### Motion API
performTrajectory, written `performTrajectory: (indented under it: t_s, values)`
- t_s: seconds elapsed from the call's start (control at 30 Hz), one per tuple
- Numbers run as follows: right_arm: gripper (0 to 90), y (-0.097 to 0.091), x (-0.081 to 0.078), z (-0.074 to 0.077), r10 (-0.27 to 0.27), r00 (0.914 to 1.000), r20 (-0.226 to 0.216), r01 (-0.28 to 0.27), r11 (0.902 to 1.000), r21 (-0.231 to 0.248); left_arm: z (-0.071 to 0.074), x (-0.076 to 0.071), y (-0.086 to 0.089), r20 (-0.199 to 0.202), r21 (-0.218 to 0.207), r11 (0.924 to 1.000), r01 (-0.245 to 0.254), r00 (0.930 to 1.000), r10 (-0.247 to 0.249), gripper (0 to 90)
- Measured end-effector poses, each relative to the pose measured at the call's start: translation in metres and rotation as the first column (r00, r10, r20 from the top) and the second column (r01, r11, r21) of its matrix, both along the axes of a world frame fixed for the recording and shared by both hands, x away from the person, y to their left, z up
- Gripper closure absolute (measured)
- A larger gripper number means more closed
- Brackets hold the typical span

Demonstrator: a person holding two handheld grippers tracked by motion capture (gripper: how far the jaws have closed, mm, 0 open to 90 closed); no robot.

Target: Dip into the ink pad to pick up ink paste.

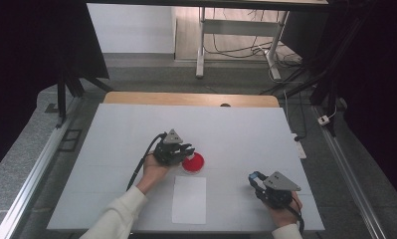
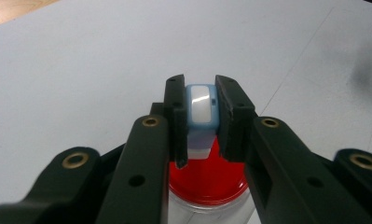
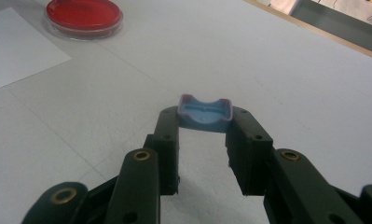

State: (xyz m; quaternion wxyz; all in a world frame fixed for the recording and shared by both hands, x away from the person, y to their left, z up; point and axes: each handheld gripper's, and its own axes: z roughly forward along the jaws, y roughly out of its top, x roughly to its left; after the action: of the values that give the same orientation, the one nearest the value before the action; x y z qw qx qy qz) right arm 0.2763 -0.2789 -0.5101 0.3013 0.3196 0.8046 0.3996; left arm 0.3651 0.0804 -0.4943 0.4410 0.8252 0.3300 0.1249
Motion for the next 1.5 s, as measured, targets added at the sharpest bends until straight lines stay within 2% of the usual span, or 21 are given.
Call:
performTrajectory:
  t_s: [1.0,1.5]
  values:
    - [65.3,0.000,0.000,0.000,0.000,1.0000,-0.007,0.000,1.0000,-0.005,-0.010,0.003,-0.002,-0.029,0.024,0.9997,0.007,0.9996,-0.006,75.1]
    - [65.3,0.000,0.000,0.000,0.002,1.0000,-0.008,-0.002,1.0000,-0.004,-0.012,0.001,-0.005,-0.010,0.037,0.9993,0.009,0.9999,-0.009,75.1]
